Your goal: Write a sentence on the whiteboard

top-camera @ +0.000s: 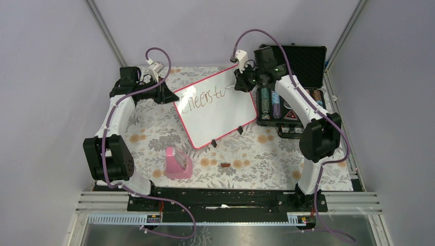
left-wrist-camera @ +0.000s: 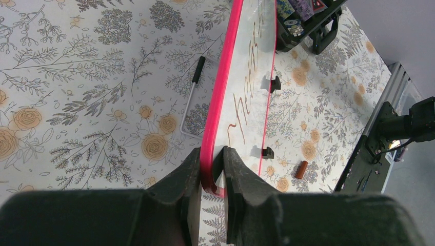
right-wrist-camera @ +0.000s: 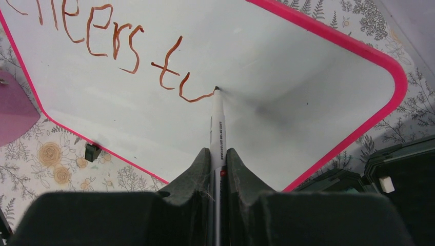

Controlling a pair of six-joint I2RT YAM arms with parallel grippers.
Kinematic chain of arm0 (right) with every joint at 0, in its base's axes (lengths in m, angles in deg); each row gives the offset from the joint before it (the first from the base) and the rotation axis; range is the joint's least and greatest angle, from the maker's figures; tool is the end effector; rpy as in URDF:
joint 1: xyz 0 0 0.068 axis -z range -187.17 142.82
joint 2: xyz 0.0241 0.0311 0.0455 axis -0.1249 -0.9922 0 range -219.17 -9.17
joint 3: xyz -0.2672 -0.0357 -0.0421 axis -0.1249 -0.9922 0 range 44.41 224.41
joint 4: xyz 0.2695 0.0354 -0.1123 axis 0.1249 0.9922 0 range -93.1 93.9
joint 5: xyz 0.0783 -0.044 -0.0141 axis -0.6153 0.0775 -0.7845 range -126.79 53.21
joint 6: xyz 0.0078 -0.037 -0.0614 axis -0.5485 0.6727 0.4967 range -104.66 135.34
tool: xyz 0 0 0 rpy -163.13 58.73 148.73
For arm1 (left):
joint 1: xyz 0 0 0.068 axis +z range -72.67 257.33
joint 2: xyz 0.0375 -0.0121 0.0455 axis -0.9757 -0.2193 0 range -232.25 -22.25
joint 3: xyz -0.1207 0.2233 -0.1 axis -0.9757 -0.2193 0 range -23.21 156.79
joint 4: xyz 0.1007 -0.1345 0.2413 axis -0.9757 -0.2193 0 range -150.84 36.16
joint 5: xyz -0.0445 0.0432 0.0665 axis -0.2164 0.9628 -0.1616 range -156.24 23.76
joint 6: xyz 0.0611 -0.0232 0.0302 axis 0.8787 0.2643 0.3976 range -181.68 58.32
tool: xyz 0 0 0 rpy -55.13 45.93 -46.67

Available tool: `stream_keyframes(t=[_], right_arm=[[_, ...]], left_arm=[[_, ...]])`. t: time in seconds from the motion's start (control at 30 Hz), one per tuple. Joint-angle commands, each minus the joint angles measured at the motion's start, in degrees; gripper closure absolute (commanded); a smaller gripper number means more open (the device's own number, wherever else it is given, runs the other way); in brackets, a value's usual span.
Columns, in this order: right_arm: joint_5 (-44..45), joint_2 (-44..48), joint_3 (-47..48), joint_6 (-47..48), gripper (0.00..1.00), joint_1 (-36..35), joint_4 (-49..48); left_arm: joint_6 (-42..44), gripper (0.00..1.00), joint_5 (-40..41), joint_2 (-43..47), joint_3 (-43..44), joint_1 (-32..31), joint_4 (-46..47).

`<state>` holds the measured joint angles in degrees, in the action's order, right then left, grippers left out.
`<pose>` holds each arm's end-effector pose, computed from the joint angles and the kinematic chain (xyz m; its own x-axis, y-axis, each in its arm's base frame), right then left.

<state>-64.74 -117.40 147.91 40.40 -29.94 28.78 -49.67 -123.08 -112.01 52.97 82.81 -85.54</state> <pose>0.4391 0.2146 0.3255 -0.2063 -0.4924 -0.8456 -0.8568 0.5082 -0.0869 0.3827 -0.0134 0.2944 -0.5806 0.0587 -0.8121 0.6697 0.6016 -0.4354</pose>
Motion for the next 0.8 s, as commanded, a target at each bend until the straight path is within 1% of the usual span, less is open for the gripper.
stream_keyframes(t=[0.0, 0.77], right_arm=[[-0.6, -0.9, 3.0, -0.1, 1.0, 0.3, -0.5], [-1.5, -0.8, 2.2, -0.6, 1.0, -2.9, -0.5]], left_arm=[[2.5, 1.0, 0.0, -0.2, 1.6, -1.3, 0.4], [2.7, 1.0, 0.0, 0.0, 1.6, -1.3, 0.4]])
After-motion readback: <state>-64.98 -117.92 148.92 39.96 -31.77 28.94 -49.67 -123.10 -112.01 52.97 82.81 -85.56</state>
